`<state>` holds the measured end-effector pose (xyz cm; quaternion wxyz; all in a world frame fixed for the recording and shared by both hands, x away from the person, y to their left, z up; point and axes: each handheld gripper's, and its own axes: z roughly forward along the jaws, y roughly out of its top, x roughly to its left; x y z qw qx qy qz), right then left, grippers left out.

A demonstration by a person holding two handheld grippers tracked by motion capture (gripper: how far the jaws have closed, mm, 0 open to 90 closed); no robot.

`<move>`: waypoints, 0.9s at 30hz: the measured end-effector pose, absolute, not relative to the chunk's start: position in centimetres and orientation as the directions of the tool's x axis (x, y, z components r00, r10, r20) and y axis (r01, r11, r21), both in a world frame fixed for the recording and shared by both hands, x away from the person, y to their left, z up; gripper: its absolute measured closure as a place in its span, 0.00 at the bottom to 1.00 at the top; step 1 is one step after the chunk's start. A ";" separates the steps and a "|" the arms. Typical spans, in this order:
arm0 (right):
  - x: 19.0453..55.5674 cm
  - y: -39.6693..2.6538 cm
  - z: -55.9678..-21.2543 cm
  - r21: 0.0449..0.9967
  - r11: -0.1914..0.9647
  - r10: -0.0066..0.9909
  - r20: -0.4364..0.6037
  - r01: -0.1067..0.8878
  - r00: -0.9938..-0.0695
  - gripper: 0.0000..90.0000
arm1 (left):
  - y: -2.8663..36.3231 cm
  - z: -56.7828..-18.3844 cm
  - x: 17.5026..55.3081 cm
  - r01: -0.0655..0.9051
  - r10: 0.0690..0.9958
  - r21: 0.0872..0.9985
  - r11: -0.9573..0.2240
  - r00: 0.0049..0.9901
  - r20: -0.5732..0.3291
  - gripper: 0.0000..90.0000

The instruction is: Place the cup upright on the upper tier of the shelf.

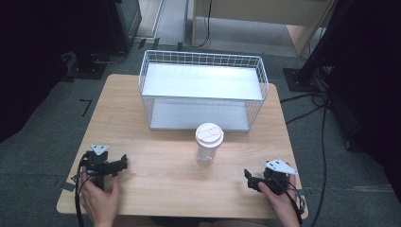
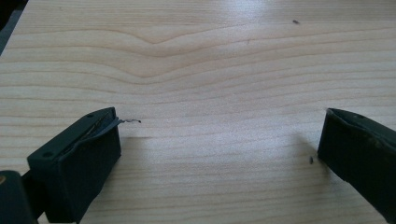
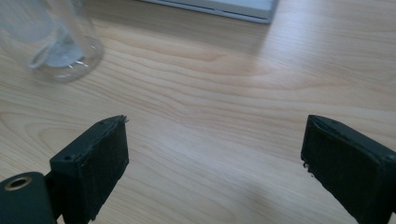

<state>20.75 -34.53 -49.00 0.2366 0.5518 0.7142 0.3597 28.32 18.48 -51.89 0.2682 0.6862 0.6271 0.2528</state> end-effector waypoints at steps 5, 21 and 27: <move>21.4 -33.1 -49.0 0.783 0.141 0.950 0.064 0.606 -0.304 0.08 | 18.5 -51.9 28.3 0.725 0.996 0.686 -0.069 0.086 0.010 0.00; 23.3 -26.6 -49.0 0.797 0.170 0.907 0.103 0.580 -0.408 0.09 | 18.5 -51.9 28.3 0.725 0.996 0.685 -0.069 0.086 0.010 0.00; 23.8 -25.2 -49.3 0.796 0.174 0.896 0.118 0.580 -0.429 0.09 | 18.5 -51.9 28.3 0.725 0.996 0.686 -0.069 0.086 0.010 0.00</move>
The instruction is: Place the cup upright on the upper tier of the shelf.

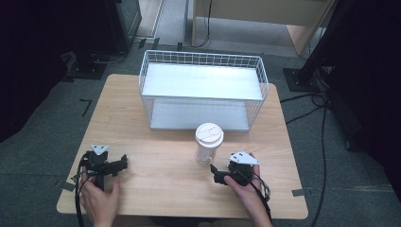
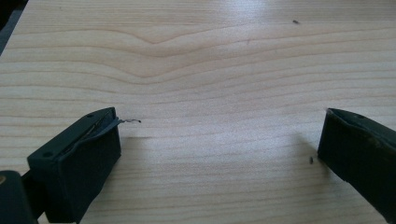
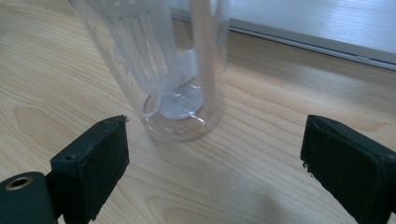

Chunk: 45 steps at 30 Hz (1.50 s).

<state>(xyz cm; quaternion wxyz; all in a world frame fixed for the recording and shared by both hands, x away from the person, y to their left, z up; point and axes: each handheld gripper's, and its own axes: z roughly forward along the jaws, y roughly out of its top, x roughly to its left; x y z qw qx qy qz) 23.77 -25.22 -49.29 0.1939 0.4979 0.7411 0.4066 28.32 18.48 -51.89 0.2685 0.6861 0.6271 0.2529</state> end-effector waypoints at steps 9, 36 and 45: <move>24.2 -23.3 -49.4 0.821 0.129 0.886 0.156 0.556 -0.436 0.09 | 18.5 -51.9 28.3 0.725 0.996 0.685 -0.069 0.086 0.010 0.00; 26.3 -19.9 -48.5 0.890 -0.014 0.924 0.185 0.456 -0.333 0.15 | 18.5 -51.9 28.3 0.725 0.996 0.685 -0.070 0.086 0.011 0.00; 26.6 -19.5 -47.9 0.908 -0.057 0.923 0.207 0.416 -0.325 0.13 | 18.5 -51.9 28.3 0.725 0.996 0.686 -0.069 0.085 0.011 0.00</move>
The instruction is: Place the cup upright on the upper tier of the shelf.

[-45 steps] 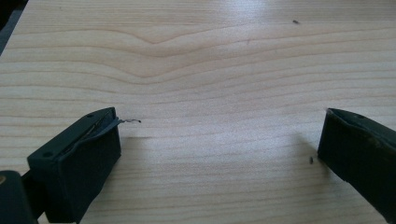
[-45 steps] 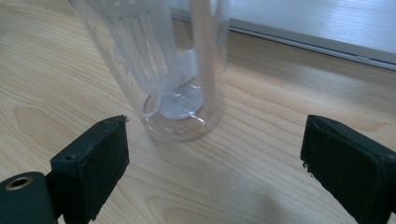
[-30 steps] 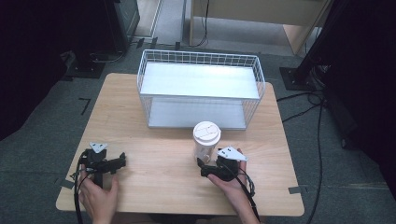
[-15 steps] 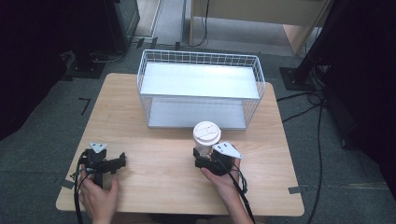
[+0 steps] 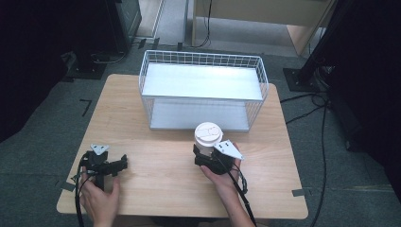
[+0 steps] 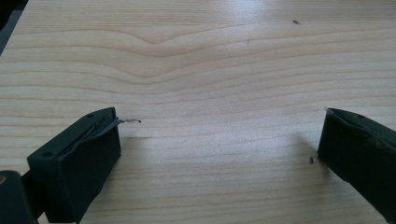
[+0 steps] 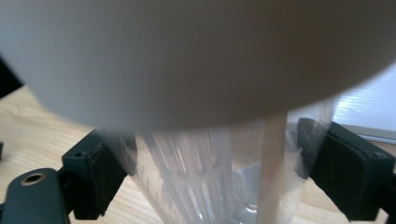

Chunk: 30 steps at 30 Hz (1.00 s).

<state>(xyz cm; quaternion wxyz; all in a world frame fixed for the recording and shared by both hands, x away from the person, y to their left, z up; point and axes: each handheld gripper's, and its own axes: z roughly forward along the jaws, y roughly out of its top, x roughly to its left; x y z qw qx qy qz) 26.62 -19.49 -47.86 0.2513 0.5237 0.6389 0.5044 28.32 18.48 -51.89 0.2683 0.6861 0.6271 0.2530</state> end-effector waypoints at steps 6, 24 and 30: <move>27.0 -19.1 -47.0 0.920 -0.054 0.927 0.191 0.389 -0.321 0.13 | 18.5 -51.9 28.3 0.725 0.996 0.685 -0.070 0.086 0.011 0.00; 26.6 -19.0 -45.2 0.953 -0.074 0.930 0.173 0.295 -0.324 0.17 | 18.5 -51.9 28.3 0.725 0.996 0.685 -0.070 0.086 0.011 0.00; 26.4 -19.1 -42.8 0.967 -0.071 0.928 0.154 0.246 -0.339 0.17 | 18.5 -51.9 28.3 0.725 0.996 0.686 -0.071 0.086 0.012 0.00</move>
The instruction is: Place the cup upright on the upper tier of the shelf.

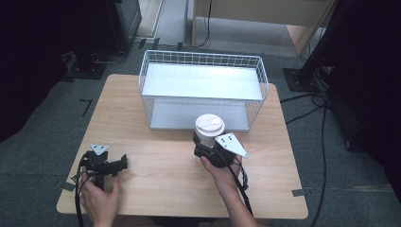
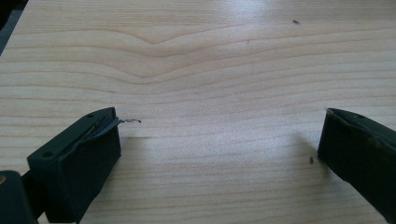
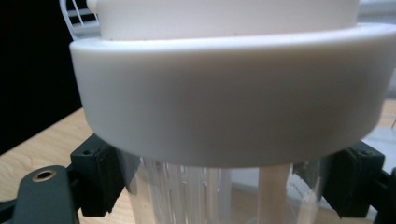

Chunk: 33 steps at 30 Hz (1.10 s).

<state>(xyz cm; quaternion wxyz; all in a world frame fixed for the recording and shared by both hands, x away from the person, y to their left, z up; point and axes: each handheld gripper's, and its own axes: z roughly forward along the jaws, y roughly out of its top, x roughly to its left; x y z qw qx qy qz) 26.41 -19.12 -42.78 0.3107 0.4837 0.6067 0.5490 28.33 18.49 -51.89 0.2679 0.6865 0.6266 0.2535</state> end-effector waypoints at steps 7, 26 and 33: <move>26.7 -19.1 -40.5 0.976 -0.072 0.930 0.140 0.206 -0.338 0.18 | 18.5 -51.9 28.3 0.725 0.996 0.685 -0.071 0.087 0.012 0.00; 28.9 -18.6 -33.4 0.994 -0.077 0.936 0.101 0.084 -0.336 0.18 | 18.5 -51.9 28.3 0.725 0.996 0.685 -0.072 0.087 0.013 0.00; 29.9 -18.4 -31.0 0.998 -0.056 0.942 0.067 0.043 -0.328 0.18 | 18.5 -51.9 28.3 0.725 0.996 0.685 -0.071 0.086 0.012 0.00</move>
